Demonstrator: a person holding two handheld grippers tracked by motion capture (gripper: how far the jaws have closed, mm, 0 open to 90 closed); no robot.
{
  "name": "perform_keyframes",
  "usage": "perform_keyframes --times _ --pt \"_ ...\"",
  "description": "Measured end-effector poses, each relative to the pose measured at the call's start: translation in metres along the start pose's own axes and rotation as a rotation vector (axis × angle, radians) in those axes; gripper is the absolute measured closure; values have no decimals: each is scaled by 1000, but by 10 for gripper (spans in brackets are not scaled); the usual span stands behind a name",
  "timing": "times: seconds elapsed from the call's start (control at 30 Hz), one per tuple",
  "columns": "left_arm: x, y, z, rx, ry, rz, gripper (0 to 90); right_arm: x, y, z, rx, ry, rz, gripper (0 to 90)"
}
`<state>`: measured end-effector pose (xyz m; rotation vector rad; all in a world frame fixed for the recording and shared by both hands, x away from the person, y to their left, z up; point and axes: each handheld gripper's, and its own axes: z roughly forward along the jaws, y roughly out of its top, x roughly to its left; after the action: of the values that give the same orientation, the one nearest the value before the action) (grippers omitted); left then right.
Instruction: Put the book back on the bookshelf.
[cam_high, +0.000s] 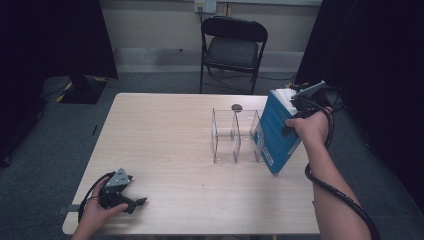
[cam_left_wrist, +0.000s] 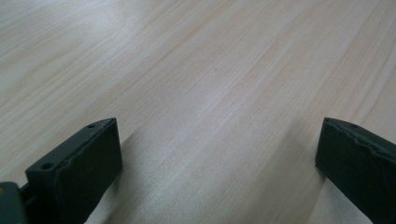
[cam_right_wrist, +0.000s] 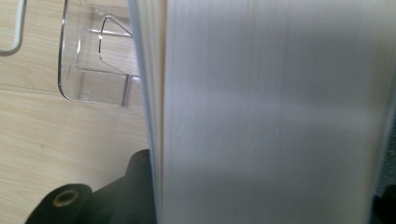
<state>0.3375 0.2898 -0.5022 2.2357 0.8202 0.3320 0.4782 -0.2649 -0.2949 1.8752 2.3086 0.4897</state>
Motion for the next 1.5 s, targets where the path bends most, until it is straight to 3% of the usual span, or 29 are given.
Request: perform_keyframes --times 0.1,0.27,0.73,1.03,1.5 --pt "1 0 0 4 7 15 0 -1 -1 -5 -11 1 9 618" --pt "0 1 1 -1 0 -6 0 -1 1 -12 -35 -26 19 618" --pt "0 1 1 -9 -2 -8 0 1 14 -1 -55 -11 45 618" --pt "0 1 1 -8 1 0 0 8 20 5 -48 -34 23 618" --pt "0 1 1 -7 1 1 0 13 20 9 -64 -31 -10 603"
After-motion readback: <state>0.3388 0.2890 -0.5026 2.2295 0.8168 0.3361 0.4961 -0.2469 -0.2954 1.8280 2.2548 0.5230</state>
